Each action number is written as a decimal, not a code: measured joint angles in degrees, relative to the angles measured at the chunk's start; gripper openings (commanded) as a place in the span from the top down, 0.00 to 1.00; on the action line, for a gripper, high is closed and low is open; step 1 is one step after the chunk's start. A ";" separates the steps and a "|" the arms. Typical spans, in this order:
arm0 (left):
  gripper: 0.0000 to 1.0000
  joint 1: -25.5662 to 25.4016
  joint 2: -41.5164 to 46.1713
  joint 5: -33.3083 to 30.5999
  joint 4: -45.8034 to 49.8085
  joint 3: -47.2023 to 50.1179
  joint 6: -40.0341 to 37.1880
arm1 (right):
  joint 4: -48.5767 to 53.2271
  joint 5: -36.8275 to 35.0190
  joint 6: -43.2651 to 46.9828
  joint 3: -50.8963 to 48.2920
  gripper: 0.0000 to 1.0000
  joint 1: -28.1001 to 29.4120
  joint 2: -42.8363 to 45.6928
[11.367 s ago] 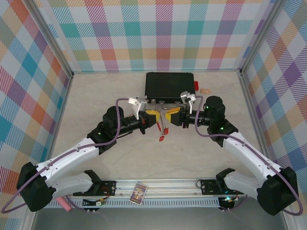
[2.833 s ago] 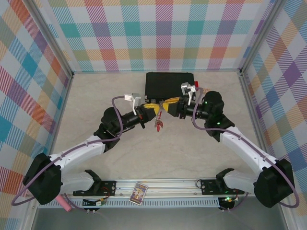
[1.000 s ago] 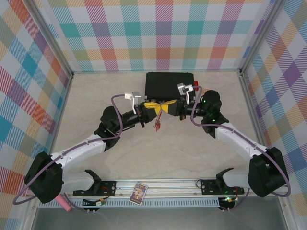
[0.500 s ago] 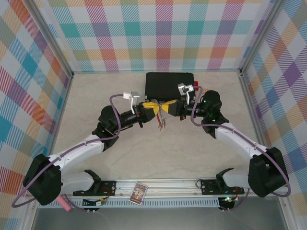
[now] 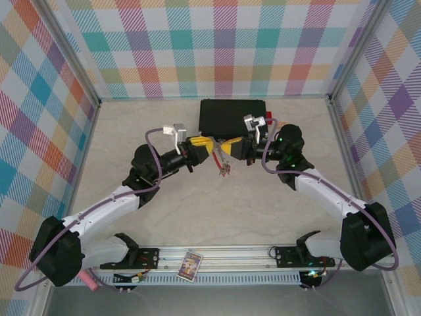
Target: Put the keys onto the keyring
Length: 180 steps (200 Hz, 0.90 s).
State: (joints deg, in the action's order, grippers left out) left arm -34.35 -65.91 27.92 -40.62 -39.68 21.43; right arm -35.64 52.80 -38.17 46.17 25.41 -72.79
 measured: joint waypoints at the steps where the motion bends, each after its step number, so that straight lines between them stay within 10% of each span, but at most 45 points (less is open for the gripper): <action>1: 0.76 0.00 -0.02 0.02 0.02 0.00 0.00 | -0.02 -0.02 0.00 0.00 1.00 0.00 0.00; 107: 0.70 0.00 -9.35 5.38 -6.93 0.00 5.51 | -0.94 0.04 -0.04 -0.68 1.00 0.00 -0.24; 180: 1.00 0.37 -13.18 9.84 -15.52 0.00 12.24 | -1.84 0.37 0.00 -0.87 1.00 -0.02 -0.61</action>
State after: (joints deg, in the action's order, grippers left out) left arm -33.98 -79.09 37.76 -56.14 -39.68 33.67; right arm -37.47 53.17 -38.17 45.30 25.39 -73.41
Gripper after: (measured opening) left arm 0.048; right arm 0.048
